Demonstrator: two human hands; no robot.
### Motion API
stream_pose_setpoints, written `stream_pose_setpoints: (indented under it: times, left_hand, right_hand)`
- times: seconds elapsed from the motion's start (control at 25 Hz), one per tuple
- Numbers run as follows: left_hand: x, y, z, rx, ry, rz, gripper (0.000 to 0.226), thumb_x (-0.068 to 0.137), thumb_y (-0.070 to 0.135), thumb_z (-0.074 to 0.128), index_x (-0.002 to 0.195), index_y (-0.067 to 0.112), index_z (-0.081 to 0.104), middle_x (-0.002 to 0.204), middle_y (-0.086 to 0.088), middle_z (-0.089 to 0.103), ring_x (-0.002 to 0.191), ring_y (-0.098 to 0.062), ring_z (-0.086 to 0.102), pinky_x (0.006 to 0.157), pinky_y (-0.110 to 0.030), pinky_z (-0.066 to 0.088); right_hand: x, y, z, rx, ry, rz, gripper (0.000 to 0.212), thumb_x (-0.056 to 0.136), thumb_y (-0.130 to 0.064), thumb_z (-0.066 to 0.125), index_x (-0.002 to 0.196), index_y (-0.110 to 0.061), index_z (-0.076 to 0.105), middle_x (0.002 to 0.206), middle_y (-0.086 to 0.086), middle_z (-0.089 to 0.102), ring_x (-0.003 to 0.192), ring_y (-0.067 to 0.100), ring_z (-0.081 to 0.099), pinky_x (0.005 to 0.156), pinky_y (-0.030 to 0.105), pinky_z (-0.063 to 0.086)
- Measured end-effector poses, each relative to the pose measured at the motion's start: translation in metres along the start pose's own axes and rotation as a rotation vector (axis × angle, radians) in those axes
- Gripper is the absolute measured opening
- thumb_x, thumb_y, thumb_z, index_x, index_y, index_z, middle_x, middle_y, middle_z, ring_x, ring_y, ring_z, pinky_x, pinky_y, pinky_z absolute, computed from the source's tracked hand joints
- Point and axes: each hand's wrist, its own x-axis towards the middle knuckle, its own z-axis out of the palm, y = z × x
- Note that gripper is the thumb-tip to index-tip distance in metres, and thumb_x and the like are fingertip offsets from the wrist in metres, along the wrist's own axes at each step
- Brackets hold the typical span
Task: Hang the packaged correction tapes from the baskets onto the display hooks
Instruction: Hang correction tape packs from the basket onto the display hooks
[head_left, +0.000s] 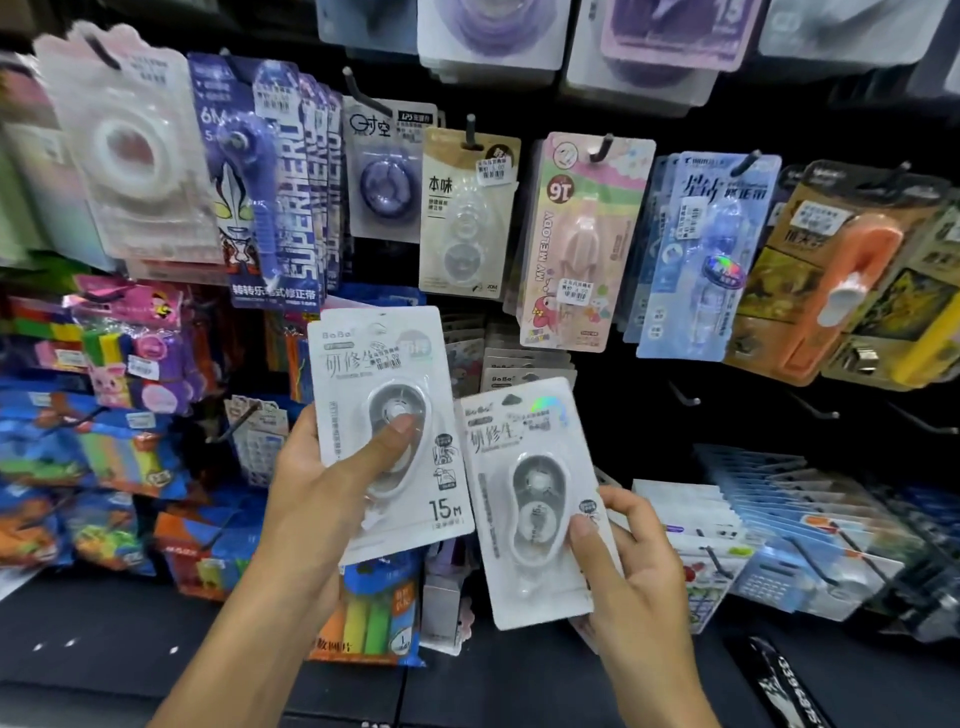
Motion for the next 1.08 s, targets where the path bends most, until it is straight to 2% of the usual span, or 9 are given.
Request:
stream_pose_setpoints:
  times: [0.16, 0.36, 0.48, 0.56, 0.6, 0.68, 0.8, 0.92, 1.08]
  left_hand:
    - [0.002, -0.001, 0.0, -0.01, -0.013, 0.022, 0.063, 0.057, 0.037, 0.087, 0.116, 0.026, 0.07, 0.108, 0.0, 0.079, 0.092, -0.019, 0.078, 0.064, -0.026, 0.061]
    - [0.003, -0.011, 0.007, 0.039, -0.031, -0.009, 0.061, 0.055, 0.038, 0.093, 0.111, 0.03, 0.071, 0.107, 0.002, 0.08, 0.094, -0.02, 0.078, 0.067, -0.03, 0.061]
    - [0.005, -0.018, 0.017, 0.061, -0.025, -0.035, 0.059, 0.052, 0.04, 0.091, 0.106, 0.029, 0.07, 0.1, 0.002, 0.08, 0.088, -0.021, 0.079, 0.063, -0.03, 0.063]
    - [0.004, -0.022, 0.023, 0.142, -0.07, -0.075, 0.063, 0.05, 0.043, 0.095, 0.106, 0.032, 0.068, 0.1, 0.004, 0.08, 0.089, -0.02, 0.078, 0.072, -0.039, 0.065]
    - [0.003, -0.024, 0.025, 0.153, -0.112, -0.099, 0.064, 0.051, 0.045, 0.097, 0.107, 0.033, 0.068, 0.103, 0.004, 0.08, 0.092, -0.02, 0.078, 0.079, -0.043, 0.063]
    - [0.003, -0.023, 0.023, 0.069, -0.17, -0.167, 0.06, 0.061, 0.05, 0.091, 0.114, 0.036, 0.069, 0.113, 0.002, 0.078, 0.103, -0.022, 0.075, 0.09, -0.047, 0.059]
    - [0.004, -0.019, 0.017, -0.006, -0.159, -0.186, 0.026, 0.083, 0.038, 0.078, 0.108, 0.035, 0.073, 0.114, -0.002, 0.078, 0.103, -0.026, 0.075, 0.082, -0.042, 0.06]
    - [0.005, -0.019, 0.015, 0.066, -0.006, -0.089, 0.015, 0.095, 0.025, 0.069, 0.107, 0.033, 0.072, 0.108, 0.002, 0.079, 0.102, -0.024, 0.075, 0.089, -0.045, 0.057]
    - [0.005, -0.01, 0.008, 0.06, 0.099, 0.025, 0.019, 0.097, 0.022, 0.066, 0.114, 0.031, 0.067, 0.104, 0.01, 0.079, 0.09, -0.009, 0.077, 0.064, -0.018, 0.059]
  right_hand:
    - [0.017, 0.0, 0.008, -0.058, 0.157, -0.044, 0.021, 0.1, -0.025, 0.061, 0.104, -0.045, 0.059, 0.104, -0.008, 0.077, 0.091, 0.013, 0.075, 0.073, 0.034, 0.057]
    - [0.029, 0.0, 0.021, -0.238, 0.147, 0.02, 0.037, 0.097, -0.017, 0.061, 0.106, -0.051, 0.05, 0.119, -0.026, 0.063, 0.095, 0.013, 0.07, 0.079, 0.052, 0.059]
    - [0.014, 0.0, 0.025, -0.319, 0.002, -0.089, 0.033, 0.092, -0.047, 0.066, 0.119, -0.055, 0.049, 0.134, -0.029, 0.051, 0.122, 0.002, 0.056, 0.094, 0.034, 0.054]
    - [0.006, -0.007, 0.034, -0.187, -0.153, -0.098, 0.05, 0.076, -0.07, 0.071, 0.12, -0.062, 0.047, 0.121, -0.032, 0.06, 0.107, -0.003, 0.063, 0.081, 0.022, 0.056]
    - [0.008, -0.009, 0.037, -0.131, -0.158, -0.089, 0.052, 0.072, -0.068, 0.076, 0.116, -0.062, 0.048, 0.111, -0.029, 0.064, 0.092, 0.0, 0.067, 0.073, 0.022, 0.056]
    - [0.016, -0.01, 0.037, -0.031, -0.071, -0.086, 0.045, 0.079, -0.043, 0.083, 0.109, -0.055, 0.051, 0.096, -0.018, 0.068, 0.073, 0.005, 0.068, 0.059, 0.022, 0.055]
    - [0.024, -0.013, 0.028, 0.042, -0.009, -0.042, 0.042, 0.092, -0.011, 0.072, 0.103, -0.048, 0.057, 0.087, -0.007, 0.07, 0.069, 0.009, 0.069, 0.047, 0.027, 0.051]
    - [0.017, -0.007, 0.017, 0.021, 0.033, -0.017, 0.039, 0.097, -0.005, 0.062, 0.105, -0.043, 0.062, 0.094, -0.005, 0.07, 0.068, 0.012, 0.066, 0.046, 0.029, 0.051]
    - [0.008, 0.005, 0.003, -0.118, 0.005, -0.016, 0.037, 0.101, -0.012, 0.056, 0.116, -0.046, 0.059, 0.112, -0.016, 0.067, 0.07, 0.021, 0.052, 0.062, 0.034, 0.044]
